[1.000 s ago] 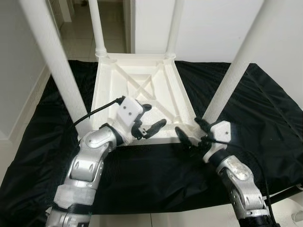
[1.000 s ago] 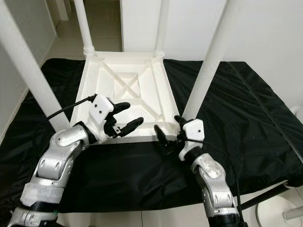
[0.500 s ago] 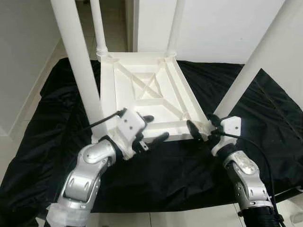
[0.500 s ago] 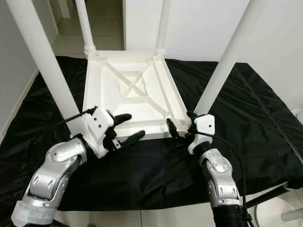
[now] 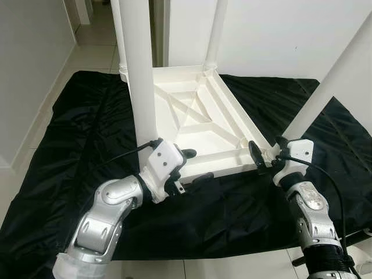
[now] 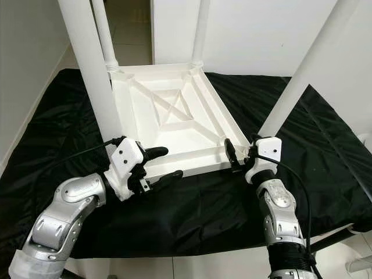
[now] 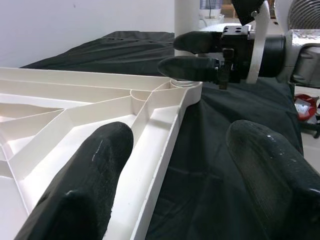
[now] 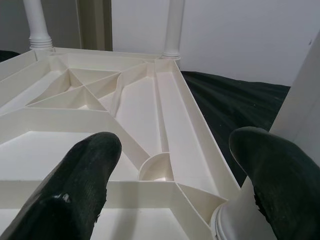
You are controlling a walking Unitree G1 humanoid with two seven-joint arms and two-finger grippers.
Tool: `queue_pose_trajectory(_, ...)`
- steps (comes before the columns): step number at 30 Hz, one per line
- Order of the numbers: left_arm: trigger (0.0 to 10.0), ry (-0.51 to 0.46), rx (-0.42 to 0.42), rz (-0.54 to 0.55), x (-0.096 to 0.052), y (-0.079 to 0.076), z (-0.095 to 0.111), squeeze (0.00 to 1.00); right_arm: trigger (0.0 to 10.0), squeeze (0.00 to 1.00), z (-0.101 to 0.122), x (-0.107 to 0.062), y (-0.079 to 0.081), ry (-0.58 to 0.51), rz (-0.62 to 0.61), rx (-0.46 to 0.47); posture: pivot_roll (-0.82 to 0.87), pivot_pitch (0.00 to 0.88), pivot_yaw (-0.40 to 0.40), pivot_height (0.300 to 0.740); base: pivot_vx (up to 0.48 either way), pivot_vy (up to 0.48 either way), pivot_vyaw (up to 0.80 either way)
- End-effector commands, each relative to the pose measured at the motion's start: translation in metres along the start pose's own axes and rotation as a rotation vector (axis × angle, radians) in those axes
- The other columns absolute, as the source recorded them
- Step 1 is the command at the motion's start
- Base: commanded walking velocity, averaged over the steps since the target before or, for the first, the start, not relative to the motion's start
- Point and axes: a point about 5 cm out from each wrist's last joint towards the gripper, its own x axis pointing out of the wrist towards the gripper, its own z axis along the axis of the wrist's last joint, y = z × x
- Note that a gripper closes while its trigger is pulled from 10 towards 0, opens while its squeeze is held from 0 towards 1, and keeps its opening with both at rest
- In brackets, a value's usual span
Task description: Building children table
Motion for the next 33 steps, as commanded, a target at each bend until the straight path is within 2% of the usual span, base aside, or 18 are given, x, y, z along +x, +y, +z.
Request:
queue_pose_trajectory(1, 10.0, 0.004, -0.017, -0.032, -0.001, -0.006, -0.001, 0.00, 10.0, 0.00, 0.003, 0.000, -0.011, -0.023, -0.052, -0.020, -0.04, 0.026, -0.043, 0.740, 0.000, 0.000, 0.00)
queue_pose_trajectory(8, 10.0, -0.002, -0.006, -0.076, -0.009, -0.010, 0.000, 0.00, 10.0, 0.00, 0.003, 0.000, -0.013, -0.031, -0.066, -0.024, -0.03, 0.027, -0.041, 0.740, 0.000, 0.000, 0.00)
queue_pose_trajectory(10, 10.0, 0.002, 0.000, -0.103, -0.015, -0.011, 0.001, 0.00, 10.0, 0.00, 0.002, 0.000, -0.014, -0.032, -0.071, -0.024, -0.03, 0.028, -0.042, 0.740, 0.000, 0.000, 0.00)
queue_pose_trajectory(11, 10.0, 0.024, 0.015, -0.120, -0.022, -0.010, -0.001, 0.00, 10.0, 0.00, 0.001, 0.001, -0.015, -0.030, -0.075, -0.025, -0.02, 0.029, -0.045, 0.740, 0.000, 0.000, 0.00)
queue_pose_trajectory(16, 10.0, 0.058, 0.036, -0.141, -0.033, -0.008, -0.004, 0.00, 10.0, 0.00, 0.000, 0.001, -0.016, -0.029, -0.081, -0.026, -0.02, 0.029, -0.044, 0.740, 0.000, 0.000, 0.00)
queue_pose_trajectory(17, 10.0, 0.080, 0.049, -0.154, -0.041, -0.007, -0.006, 0.00, 10.0, 0.00, 0.001, 0.002, -0.017, -0.031, -0.086, -0.029, -0.02, 0.029, -0.044, 0.740, 0.000, 0.000, 0.00)
queue_pose_trajectory(18, 10.0, 0.080, 0.049, -0.154, -0.041, -0.007, -0.006, 0.00, 10.0, 0.00, 0.001, 0.002, -0.017, -0.031, -0.086, -0.029, -0.02, 0.029, -0.044, 0.740, 0.000, 0.000, 0.00)
queue_pose_trajectory(21, 10.0, 0.162, 0.053, -0.199, -0.068, -0.003, -0.014, 0.00, 10.0, 0.00, 0.002, 0.002, -0.023, -0.036, -0.104, -0.035, -0.02, 0.027, -0.044, 0.740, 0.000, 0.000, 0.00)
queue_pose_trajectory(23, 10.0, 0.181, 0.055, -0.199, -0.073, -0.001, -0.016, 0.00, 10.0, 0.00, 0.002, 0.003, -0.024, -0.036, -0.107, -0.035, -0.02, 0.027, -0.044, 0.740, 0.000, 0.000, 0.00)
queue_pose_trajectory(25, 10.0, 0.217, 0.058, -0.146, -0.082, 0.011, -0.019, 0.00, 10.0, 0.00, 0.002, 0.004, -0.026, -0.036, -0.111, -0.037, -0.02, 0.027, -0.044, 0.740, 0.000, 0.000, 0.00)
queue_pose_trajectory(26, 10.0, 0.217, 0.058, -0.146, -0.082, 0.011, -0.019, 0.00, 10.0, 0.00, 0.002, 0.004, -0.026, -0.036, -0.111, -0.037, -0.02, 0.027, -0.044, 0.740, 0.000, 0.000, 0.00)
queue_pose_trajectory(29, 10.0, 0.257, 0.062, -0.081, -0.098, 0.028, -0.020, 0.00, 10.0, 0.00, 0.001, 0.005, -0.027, -0.038, -0.112, -0.038, -0.01, 0.024, -0.051, 0.740, 0.000, 0.000, 0.00)
queue_pose_trajectory(30, 10.0, 0.257, 0.062, -0.081, -0.098, 0.028, -0.020, 0.00, 10.0, 0.00, 0.001, 0.005, -0.027, -0.038, -0.112, -0.038, -0.01, 0.024, -0.051, 0.740, 0.000, 0.000, 0.00)
queue_pose_trajectory(33, 10.0, 0.301, 0.098, 0.045, -0.109, 0.052, -0.026, 0.00, 10.0, 0.00, 0.001, 0.006, -0.026, -0.040, -0.105, -0.040, 0.00, 0.025, -0.054, 0.740, 0.000, 0.000, 0.00)
